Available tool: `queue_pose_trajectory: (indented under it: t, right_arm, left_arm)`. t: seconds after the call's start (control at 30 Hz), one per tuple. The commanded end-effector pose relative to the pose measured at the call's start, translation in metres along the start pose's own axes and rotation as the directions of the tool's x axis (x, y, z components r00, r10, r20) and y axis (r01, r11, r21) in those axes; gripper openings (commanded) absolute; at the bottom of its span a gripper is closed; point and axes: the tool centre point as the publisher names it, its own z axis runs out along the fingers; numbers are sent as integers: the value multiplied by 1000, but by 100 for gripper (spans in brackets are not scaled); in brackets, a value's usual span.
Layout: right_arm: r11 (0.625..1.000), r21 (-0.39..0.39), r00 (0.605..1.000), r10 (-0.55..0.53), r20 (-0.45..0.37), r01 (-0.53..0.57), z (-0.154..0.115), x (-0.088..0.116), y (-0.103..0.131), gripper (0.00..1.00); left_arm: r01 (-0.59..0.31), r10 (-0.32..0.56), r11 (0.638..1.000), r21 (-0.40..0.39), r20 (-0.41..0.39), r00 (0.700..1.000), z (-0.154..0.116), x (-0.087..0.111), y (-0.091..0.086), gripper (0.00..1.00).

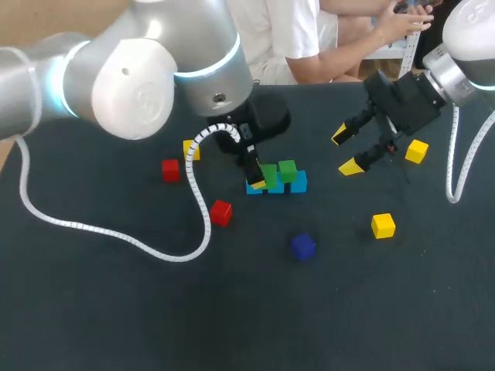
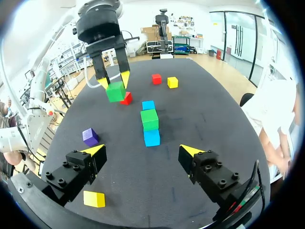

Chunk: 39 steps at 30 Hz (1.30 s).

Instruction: Place the blue cubes, place green cubes on the blue cubes, place the yellow cubes on the green cubes, then place the red cubes on the yellow cubes, and place purple cube on the red cubes.

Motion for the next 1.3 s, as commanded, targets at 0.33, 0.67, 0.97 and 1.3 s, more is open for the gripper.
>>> queue_pose_trajectory:
  t: [0.33,0.67,0.97,1.3]
  right_arm:
    - [1000,0,1000,-1,2,1,0,0,0,100]
    - [1000,0,1000,-1,2,1,0,0,0,100]
    - [1000,0,1000,-1,2,1,0,0,0,100]
    - [1000,0,1000,-1,2,1,0,0,0,100]
  left_arm:
    - [6,-5,1000,27,-26,1000,15,4,26,0]
    - [-18,20,999,45,-46,999,27,-11,33,0]
    - [13,-11,999,44,-53,999,27,-6,27,0]
    - [36,-34,998,45,-49,998,32,-1,23,0]
